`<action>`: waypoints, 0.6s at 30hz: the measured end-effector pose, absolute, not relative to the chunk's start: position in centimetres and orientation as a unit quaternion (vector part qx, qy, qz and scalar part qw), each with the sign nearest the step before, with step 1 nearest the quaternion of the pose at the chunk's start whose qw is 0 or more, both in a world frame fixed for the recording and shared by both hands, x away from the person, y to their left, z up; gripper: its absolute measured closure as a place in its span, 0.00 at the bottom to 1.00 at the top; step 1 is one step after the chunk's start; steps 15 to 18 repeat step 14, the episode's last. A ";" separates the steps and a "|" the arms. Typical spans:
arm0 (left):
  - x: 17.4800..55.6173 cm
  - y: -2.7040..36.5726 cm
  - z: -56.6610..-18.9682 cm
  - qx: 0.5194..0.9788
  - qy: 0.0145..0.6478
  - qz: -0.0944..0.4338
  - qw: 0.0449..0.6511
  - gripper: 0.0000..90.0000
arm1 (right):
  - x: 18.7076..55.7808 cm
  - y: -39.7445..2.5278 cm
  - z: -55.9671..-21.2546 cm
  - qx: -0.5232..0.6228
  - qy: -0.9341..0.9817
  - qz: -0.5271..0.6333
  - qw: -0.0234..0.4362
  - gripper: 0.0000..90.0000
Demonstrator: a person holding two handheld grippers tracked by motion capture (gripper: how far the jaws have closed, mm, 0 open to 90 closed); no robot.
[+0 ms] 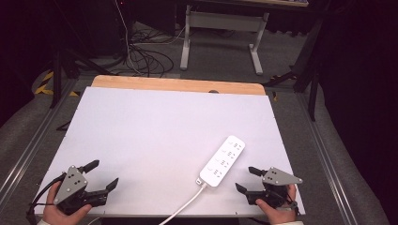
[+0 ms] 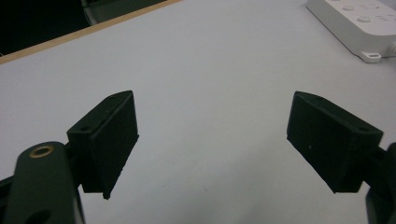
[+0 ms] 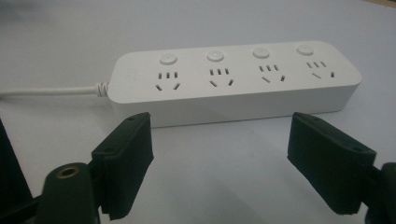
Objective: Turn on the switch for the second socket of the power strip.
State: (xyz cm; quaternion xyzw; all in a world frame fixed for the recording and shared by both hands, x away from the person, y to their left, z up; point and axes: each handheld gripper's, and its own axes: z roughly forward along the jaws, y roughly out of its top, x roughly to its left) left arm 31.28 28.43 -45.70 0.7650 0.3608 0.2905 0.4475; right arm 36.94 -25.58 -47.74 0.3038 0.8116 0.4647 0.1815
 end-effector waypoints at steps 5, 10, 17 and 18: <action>31.3 28.5 -45.7 0.766 0.358 0.294 0.446 0.20 | 36.9 -25.3 -47.7 0.299 0.817 0.456 0.189 0.26; 31.3 28.5 -45.8 0.765 0.361 0.296 0.443 0.20 | 36.9 -25.4 -47.7 0.301 0.816 0.456 0.190 0.27; 31.4 28.5 -45.8 0.764 0.366 0.295 0.441 0.19 | 36.9 -25.4 -47.7 0.301 0.816 0.456 0.189 0.27; 31.4 28.5 -45.8 0.764 0.366 0.295 0.441 0.19 | 36.9 -25.4 -47.7 0.301 0.816 0.456 0.189 0.27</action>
